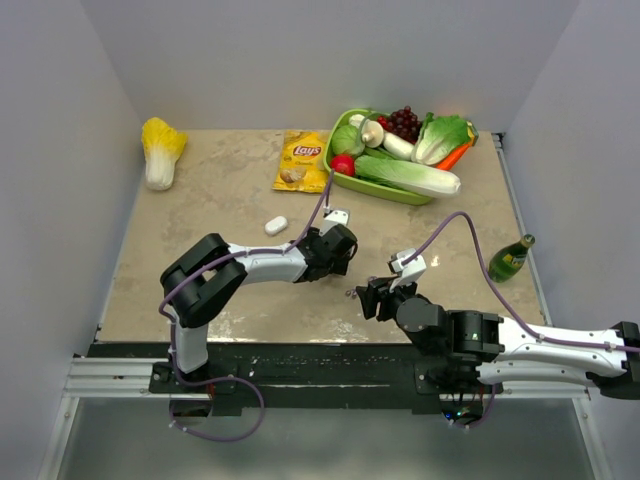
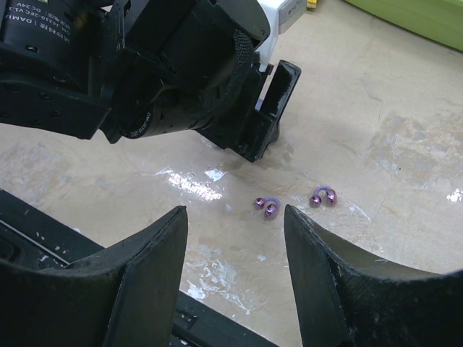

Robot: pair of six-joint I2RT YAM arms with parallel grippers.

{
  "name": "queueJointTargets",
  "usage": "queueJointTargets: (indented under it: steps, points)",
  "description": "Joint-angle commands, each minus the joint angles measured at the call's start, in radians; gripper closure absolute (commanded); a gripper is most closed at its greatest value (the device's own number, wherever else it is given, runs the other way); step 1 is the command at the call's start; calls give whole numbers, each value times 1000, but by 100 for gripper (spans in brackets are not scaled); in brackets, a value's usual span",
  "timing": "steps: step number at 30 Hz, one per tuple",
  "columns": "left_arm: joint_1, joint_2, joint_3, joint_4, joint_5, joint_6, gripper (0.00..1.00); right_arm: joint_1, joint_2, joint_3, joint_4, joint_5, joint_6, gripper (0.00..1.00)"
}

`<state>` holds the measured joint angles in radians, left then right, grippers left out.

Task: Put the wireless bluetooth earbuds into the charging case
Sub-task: Pick up the charging case at the center of the board.

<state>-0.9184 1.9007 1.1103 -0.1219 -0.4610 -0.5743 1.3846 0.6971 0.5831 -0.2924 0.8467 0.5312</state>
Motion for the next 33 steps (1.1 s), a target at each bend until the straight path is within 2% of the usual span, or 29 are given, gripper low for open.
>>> queueJointTargets:
  steps: [1,2,3,5,6,8,9,15,17,19,20,21,22,23,25,27,28,31,32,33]
  points:
    - [-4,34,3,-81,13,24,41,1,-13,18,2,28,6,41]
    - [-5,34,2,-79,16,24,43,1,-15,20,1,29,6,41]
    - [-5,31,-1,-79,18,25,51,-1,-15,20,1,29,4,41]
    - [-5,24,-12,-67,19,28,60,1,-16,20,4,29,4,41]
    - [-7,9,-20,-53,19,31,76,1,-16,21,2,29,4,41]
    - [-7,-27,-76,34,30,40,89,1,-10,29,6,32,3,41]
    - [-7,-79,-101,74,33,56,100,1,-10,35,6,34,3,41]
    - [-5,-368,-314,439,32,191,100,-2,41,112,16,192,-42,41]
    - [-5,-481,-413,564,10,215,100,-2,38,132,33,203,-63,37]
    - [-5,-557,-548,683,34,243,100,-1,30,142,91,152,-97,36]
    - [-8,-625,-605,841,59,273,100,-2,25,146,110,125,-108,35]
    - [-7,-655,-663,934,85,296,100,-4,25,156,125,56,-115,34]
    - [-7,-678,-776,1129,163,315,100,-4,31,165,137,28,-115,34]
    - [-7,-707,-835,1234,210,371,100,-7,38,175,137,2,-114,33]
    - [-10,-724,-967,1469,330,425,100,-16,70,205,130,-50,-111,32]
    - [-11,-715,-1038,1630,387,482,100,-44,99,242,110,-93,-112,30]
    - [-11,-706,-1099,1782,431,499,100,-56,110,256,102,-166,-106,30]
    - [-11,-660,-1162,1959,496,534,100,-136,157,294,85,-329,-89,28]
    - [-11,-651,-1169,1981,516,551,100,-160,174,305,75,-450,-83,28]
    - [-11,-649,-1179,1993,531,554,100,-200,189,317,69,-503,-79,28]
